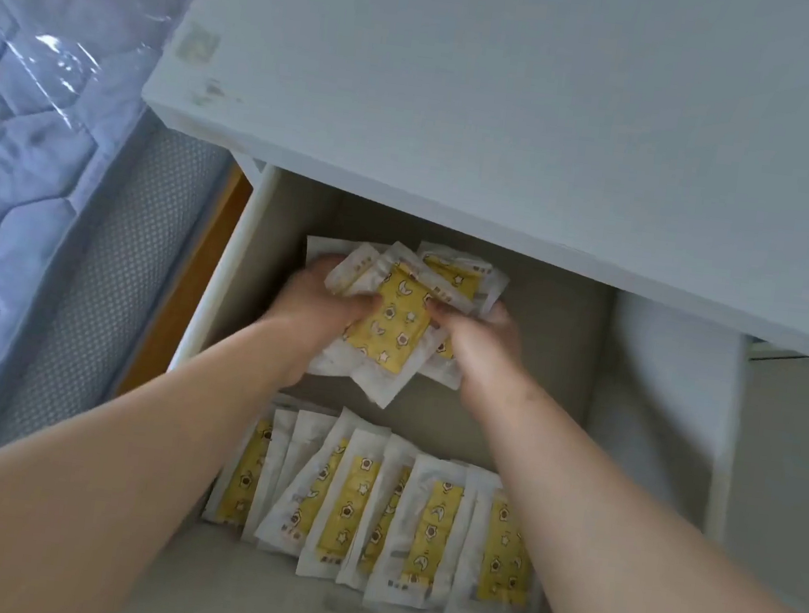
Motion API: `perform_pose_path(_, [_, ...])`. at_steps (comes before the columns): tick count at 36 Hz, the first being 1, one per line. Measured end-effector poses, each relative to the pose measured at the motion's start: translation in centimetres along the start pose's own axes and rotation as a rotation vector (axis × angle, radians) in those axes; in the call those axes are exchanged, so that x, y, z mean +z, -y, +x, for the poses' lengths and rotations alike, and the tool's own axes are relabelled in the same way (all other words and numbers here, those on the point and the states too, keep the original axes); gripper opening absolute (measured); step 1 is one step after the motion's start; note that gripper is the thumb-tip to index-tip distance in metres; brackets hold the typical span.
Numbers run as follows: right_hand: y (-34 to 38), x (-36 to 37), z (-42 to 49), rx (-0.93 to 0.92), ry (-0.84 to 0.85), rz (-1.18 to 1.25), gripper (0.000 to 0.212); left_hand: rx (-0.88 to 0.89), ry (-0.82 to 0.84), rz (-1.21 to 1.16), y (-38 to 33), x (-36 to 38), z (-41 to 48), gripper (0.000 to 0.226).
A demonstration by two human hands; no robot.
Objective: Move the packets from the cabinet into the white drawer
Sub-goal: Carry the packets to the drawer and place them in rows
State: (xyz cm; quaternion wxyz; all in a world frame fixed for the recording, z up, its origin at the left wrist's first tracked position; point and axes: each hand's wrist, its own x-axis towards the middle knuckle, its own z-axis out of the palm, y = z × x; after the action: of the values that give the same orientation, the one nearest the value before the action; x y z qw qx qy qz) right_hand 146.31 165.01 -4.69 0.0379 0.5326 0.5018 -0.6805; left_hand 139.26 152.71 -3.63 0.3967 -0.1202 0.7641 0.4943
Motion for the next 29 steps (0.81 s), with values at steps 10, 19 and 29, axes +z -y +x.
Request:
perform_pose_path(10, [-0.5, -3.1, 2.4, -0.079, -0.128, -0.354, 0.025, 0.285, -0.117, 0.681, 0.9, 0.2, 2.7, 0.031])
perform_pose_path(19, [-0.9, -2.8, 3.4, -0.090, -0.149, -0.412, 0.030, 0.296, -0.075, 1.049, 0.6, 1.0, 3.7, 0.064])
perform_pose_path(29, [-2.9, -1.7, 2.4, 0.022, -0.128, -0.170, 0.018, 0.380, 0.077, 1.596, 1.8, 1.0, 3.1, 0.106])
